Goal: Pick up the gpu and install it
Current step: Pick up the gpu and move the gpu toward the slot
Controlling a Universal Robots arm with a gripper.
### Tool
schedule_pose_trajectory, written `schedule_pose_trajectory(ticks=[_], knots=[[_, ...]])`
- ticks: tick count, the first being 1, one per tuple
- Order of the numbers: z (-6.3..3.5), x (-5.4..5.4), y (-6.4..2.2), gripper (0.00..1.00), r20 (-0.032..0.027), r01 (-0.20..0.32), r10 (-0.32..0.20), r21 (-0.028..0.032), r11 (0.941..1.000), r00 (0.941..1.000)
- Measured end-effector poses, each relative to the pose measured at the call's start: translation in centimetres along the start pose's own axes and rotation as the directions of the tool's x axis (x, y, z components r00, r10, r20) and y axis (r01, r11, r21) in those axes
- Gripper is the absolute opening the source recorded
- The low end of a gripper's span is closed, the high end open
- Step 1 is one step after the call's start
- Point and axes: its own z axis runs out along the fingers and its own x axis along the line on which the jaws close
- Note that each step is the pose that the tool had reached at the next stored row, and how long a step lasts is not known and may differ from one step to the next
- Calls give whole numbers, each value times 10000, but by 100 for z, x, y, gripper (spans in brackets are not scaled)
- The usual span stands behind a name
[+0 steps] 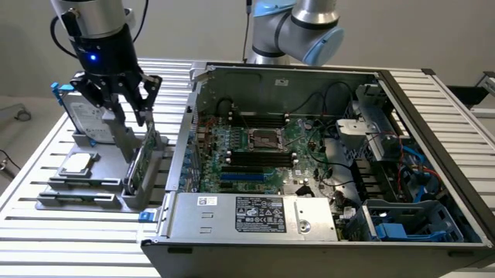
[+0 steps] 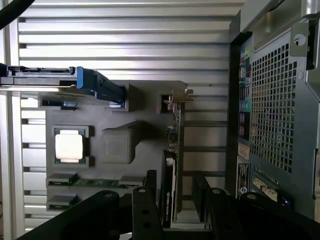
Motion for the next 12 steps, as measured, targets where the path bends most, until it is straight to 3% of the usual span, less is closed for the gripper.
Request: schedule_pose_trajectory(ticks=[12], knots=[[218,-7,-49,42,1,4,-4,-1,10000,10000]])
